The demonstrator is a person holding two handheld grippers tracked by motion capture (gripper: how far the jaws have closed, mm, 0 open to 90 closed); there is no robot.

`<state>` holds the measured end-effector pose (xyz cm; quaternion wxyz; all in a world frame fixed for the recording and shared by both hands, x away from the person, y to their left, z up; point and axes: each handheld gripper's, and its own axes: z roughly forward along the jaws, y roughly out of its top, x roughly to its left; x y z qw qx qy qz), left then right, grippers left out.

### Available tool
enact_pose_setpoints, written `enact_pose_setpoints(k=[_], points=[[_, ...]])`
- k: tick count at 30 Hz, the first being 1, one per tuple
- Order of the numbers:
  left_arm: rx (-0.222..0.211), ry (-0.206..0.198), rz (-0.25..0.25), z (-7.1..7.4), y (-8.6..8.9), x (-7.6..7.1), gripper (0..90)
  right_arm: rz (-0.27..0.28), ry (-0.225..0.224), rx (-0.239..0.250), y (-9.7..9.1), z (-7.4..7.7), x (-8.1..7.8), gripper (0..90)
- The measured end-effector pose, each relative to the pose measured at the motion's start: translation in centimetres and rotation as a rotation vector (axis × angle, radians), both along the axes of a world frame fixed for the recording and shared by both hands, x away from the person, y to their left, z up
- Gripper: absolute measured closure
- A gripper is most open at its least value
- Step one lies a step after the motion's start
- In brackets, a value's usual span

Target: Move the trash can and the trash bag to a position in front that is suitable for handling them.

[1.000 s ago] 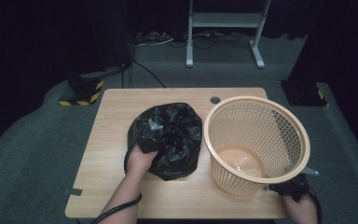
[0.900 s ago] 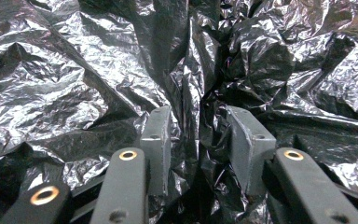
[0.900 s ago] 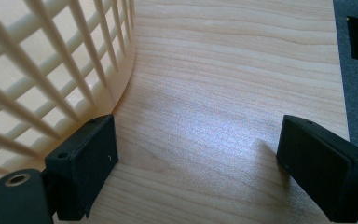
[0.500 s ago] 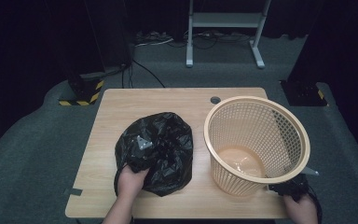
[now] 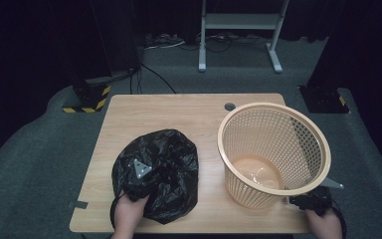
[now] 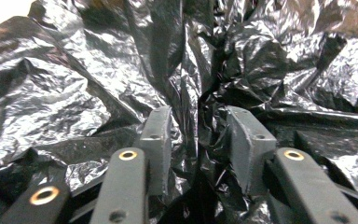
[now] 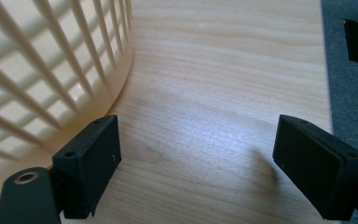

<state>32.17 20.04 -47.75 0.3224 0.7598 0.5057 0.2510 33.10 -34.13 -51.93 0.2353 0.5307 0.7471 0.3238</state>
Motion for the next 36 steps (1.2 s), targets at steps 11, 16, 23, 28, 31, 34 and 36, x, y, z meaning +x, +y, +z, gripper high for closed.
enact_pose_setpoints(k=[11, 16, 23, 28, 31, 34, 36], points=[[-0.056, -0.109, 0.062, 1.0, 2.2, -2.0, 24.0, -0.036, -0.170, 0.016, -2.3, 5.0, 1.1, 14.9], [-0.105, -0.117, 0.098, 0.6, 3.8, -2.7, 14.3, -0.026, -0.214, 0.035, -2.1, 5.8, 2.3, 14.9], [-0.119, -0.126, 0.097, 0.7, 4.6, -3.6, 14.0, 0.020, -0.272, 0.056, -2.1, 6.1, 2.9, 14.8], [-0.131, -0.134, 0.101, 0.9, 4.6, -3.9, 14.2, 0.054, -0.301, 0.051, -1.2, 6.4, 2.8, 17.3], [-0.122, -0.134, 0.099, 0.8, 4.5, -4.0, 14.3, 0.064, -0.297, 0.058, -0.6, 6.5, 2.7, 17.3], [-0.116, -0.127, 0.099, 0.5, 4.5, -4.0, 14.3, 0.067, -0.294, 0.060, 0.2, 6.5, 2.4, 17.3], [-0.121, -0.123, 0.101, 0.4, 4.5, -4.0, 14.3, 0.064, -0.292, 0.064, 0.9, 6.5, 2.2, 17.2]])
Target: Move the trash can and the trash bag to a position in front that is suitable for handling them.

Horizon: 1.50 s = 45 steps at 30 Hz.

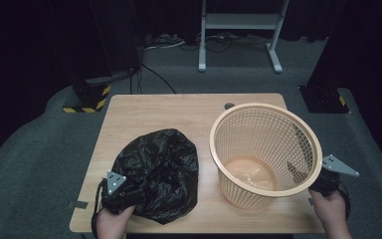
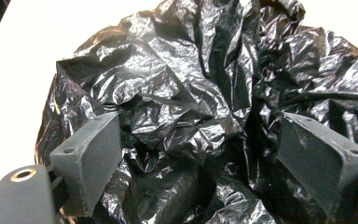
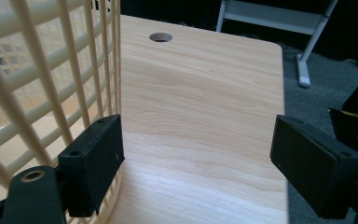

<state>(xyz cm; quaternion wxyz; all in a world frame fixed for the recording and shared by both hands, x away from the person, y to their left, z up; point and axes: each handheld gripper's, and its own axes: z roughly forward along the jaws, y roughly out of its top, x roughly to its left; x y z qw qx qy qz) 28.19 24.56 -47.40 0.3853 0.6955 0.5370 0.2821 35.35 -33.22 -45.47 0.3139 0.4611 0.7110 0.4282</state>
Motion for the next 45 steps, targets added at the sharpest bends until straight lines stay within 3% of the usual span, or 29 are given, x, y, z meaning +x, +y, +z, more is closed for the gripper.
enact_pose_setpoints(k=[6, 22, 26, 31, 32, 33, 34, 36, 38, 40, 45], points=[[0.001, 0.018, -0.010, -0.3, 0.1, 0.0, 14.3, -0.016, 0.012, 0.018, 2.0, -0.3, -0.3, 16.6], [0.017, 0.024, -0.037, -0.3, -0.2, -0.1, 14.5, 0.052, 0.043, 0.022, 7.0, -0.8, 0.1, 16.3], [0.020, 0.024, -0.039, -0.3, -0.2, -0.1, 14.5, 0.060, 0.056, 0.019, 7.1, -1.1, 0.2, 14.6], [0.020, 0.021, -0.041, -0.3, -0.3, -0.2, 14.5, 0.030, 0.125, -0.006, 6.2, -2.6, 0.3, 14.7], [0.021, 0.020, -0.042, -0.3, -0.3, -0.2, 14.5, 0.018, 0.171, -0.018, 5.8, -3.5, 0.1, 14.7], [0.018, 0.021, -0.042, -0.3, -0.4, -0.2, 14.5, 0.018, 0.171, -0.018, 5.8, -3.5, 0.1, 14.7], [0.019, 0.020, -0.044, -0.2, -0.4, -0.2, 14.5, 0.000, 0.214, -0.033, 5.4, -4.5, -0.1, 14.7], [0.020, 0.020, -0.046, -0.2, -0.5, -0.1, 14.5, -0.002, 0.235, -0.039, 5.2, -5.0, -0.3, 14.7], [0.019, 0.017, -0.048, -0.1, -0.6, 0.0, 14.5, -0.042, 0.317, -0.070, 4.7, -6.2, -0.6, 14.8], [0.021, 0.014, -0.053, 0.0, -0.8, 0.1, 14.5, -0.050, 0.332, -0.067, 4.6, -6.6, -0.7, 14.3], [0.021, 0.003, -0.068, 0.5, -1.1, 0.2, 14.5, -0.045, 0.310, -0.076, 4.5, -6.8, -1.0, 13.3]])
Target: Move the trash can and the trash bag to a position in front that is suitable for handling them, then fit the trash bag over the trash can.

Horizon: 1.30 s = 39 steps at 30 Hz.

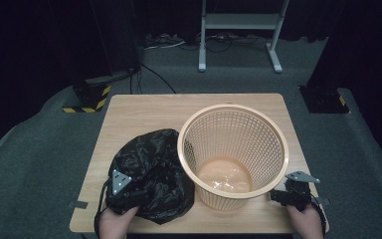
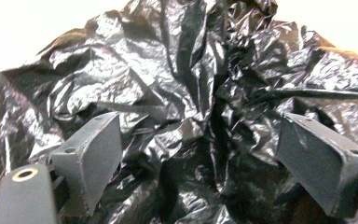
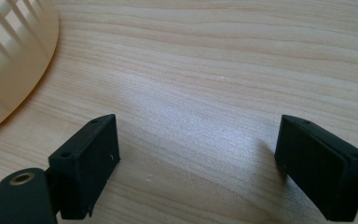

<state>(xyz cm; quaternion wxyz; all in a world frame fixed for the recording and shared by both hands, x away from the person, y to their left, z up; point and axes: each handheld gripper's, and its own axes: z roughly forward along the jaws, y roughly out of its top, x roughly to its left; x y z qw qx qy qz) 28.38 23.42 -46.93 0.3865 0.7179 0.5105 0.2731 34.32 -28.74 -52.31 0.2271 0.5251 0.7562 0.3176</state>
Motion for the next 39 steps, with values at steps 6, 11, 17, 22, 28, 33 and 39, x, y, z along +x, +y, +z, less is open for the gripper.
enact_pose_setpoints(k=[6, 11, 17, 22, 28, 33, 39], points=[[-0.003, -0.012, -0.025, 1.2, -0.5, 0.5, 15.3, -0.002, -0.004, 0.008, 0.1, -0.1, 0.0, 12.7], [0.043, -0.010, -0.063, 2.0, -1.2, 1.7, 16.0, -0.002, -0.004, 0.008, 0.1, -0.1, 0.1, 12.7], [0.095, 0.059, -0.111, 1.6, -1.7, 4.1, 20.8, 0.001, -0.004, 0.008, 0.1, -0.1, 0.1, 12.6], [0.143, 0.130, -0.162, 0.4, -2.1, 5.5, 32.3, 0.001, -0.004, 0.008, 0.1, -0.1, 0.1, 12.6], [0.177, 0.223, -0.187, -1.1, -2.5, 6.4, 52.9, 0.006, -0.004, 0.009, 0.2, -0.1, 0.0, 12.6], [0.182, 0.236, -0.193, -1.8, -2.6, 6.3, 71.9, 0.007, -0.003, 0.011, 0.2, -0.1, 0.0, 12.6], [0.158, 0.195, -0.179, -1.9, -2.2, 5.5, 86.9, 0.007, -0.004, 0.010, 0.2, -0.1, 0.0, 12.6]])
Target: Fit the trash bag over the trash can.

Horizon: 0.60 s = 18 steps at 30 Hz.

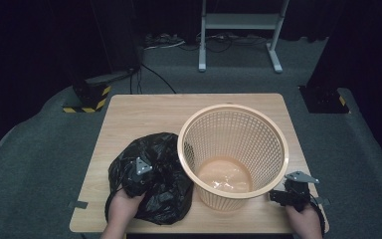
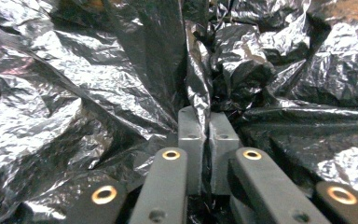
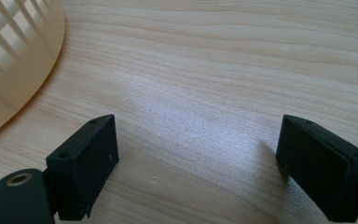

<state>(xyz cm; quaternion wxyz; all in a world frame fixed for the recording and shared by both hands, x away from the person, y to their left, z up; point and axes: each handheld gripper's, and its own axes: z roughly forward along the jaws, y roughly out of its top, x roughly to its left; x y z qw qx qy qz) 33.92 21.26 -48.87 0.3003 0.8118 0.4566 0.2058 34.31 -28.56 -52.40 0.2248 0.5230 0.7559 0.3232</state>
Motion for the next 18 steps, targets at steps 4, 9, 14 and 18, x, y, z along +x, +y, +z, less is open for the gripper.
enact_pose_setpoints(k=[4, 9, 14, 18], points=[[-0.047, -0.057, 0.022, 0.4, 0.6, -0.8, 87.4, 0.000, 0.000, 0.001, 0.0, 0.0, 0.0, 12.6], [-0.089, -0.122, 0.035, 0.8, 1.0, -1.7, 87.4, 0.000, 0.000, 0.000, 0.0, 0.0, 0.0, 12.6], [-0.137, -0.184, 0.052, 1.3, 1.4, -2.5, 87.4, 0.001, 0.000, -0.001, 0.0, 0.0, 0.0, 12.6], [-0.181, -0.248, 0.081, 1.7, 1.8, -3.3, 87.4, 0.001, 0.000, -0.001, 0.0, 0.0, 0.0, 12.6]])
